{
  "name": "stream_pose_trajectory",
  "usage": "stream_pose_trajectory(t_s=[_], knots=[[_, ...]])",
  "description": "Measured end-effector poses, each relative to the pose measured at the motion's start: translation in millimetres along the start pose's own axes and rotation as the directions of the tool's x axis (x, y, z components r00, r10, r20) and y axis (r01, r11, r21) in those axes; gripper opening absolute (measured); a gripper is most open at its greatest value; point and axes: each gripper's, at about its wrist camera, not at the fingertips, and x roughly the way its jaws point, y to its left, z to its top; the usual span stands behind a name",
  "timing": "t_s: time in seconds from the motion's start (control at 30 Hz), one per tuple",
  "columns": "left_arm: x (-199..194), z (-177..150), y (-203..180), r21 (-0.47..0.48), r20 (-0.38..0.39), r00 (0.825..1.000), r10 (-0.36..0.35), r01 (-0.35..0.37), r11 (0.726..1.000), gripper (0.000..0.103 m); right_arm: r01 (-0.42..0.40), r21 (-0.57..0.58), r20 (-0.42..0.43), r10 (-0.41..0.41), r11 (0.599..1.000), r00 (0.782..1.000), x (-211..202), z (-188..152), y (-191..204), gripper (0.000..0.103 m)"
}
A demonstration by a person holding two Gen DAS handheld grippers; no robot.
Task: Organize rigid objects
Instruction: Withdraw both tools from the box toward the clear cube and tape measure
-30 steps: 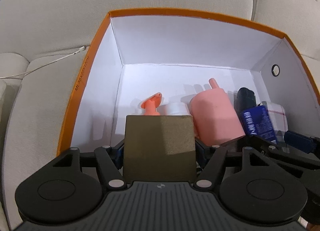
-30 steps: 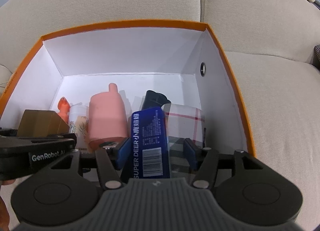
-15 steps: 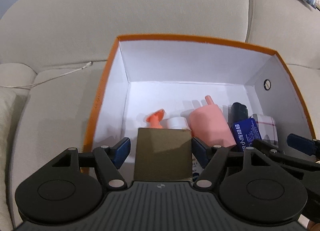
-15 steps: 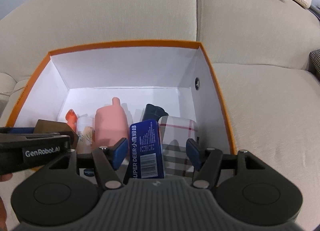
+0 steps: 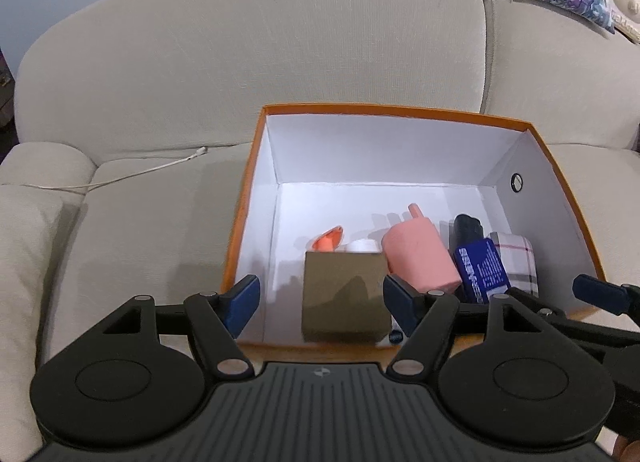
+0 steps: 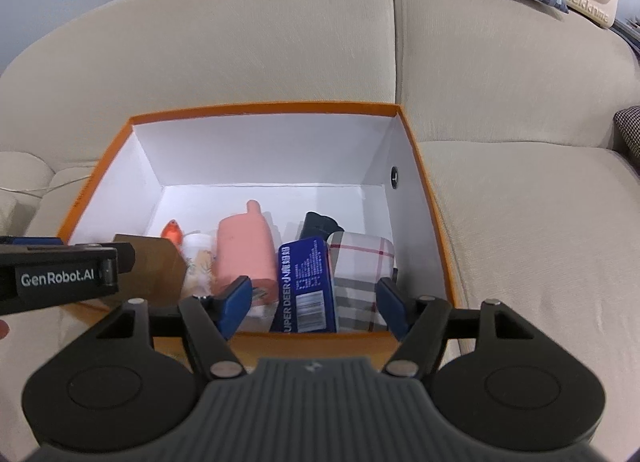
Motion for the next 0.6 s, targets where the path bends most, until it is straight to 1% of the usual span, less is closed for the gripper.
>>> stream_pose_trajectory(t_s=[0.1, 0.27, 0.4, 0.6], knots=[[-9.4, -7.7, 2.5, -0.001, -0.003, 1.0, -0.003, 0.003, 1.0, 0.083, -0.001, -0.001, 0.016, 0.001, 1.0, 1.0, -12.8, -5.7, 1.3, 0.071], [-29.1, -21.0, 6.6, 0.008, 0.013, 1.0, 0.008, -0.008, 1.0, 0.083, -0.014, 0.015, 0.04, 0.013, 1.0, 0.999, -36.7, -21.8, 2.0, 0.071], [-46.1, -34.5, 13.6, 0.003, 0.027, 1.0, 0.014, -0.014, 1.0, 0.083, -0.015, 0.009, 0.062, 0.014, 1.0, 0.998, -54.9, -37.0, 5.4, 0.077], [-67.9, -63.5, 19.5, -0.008, 0.04, 0.999, 0.0, 0.001, 1.0, 0.083, -0.032, 0.02, 0.058, 0.031, 0.999, 0.998, -70.2, -60.8, 6.1, 0.077]])
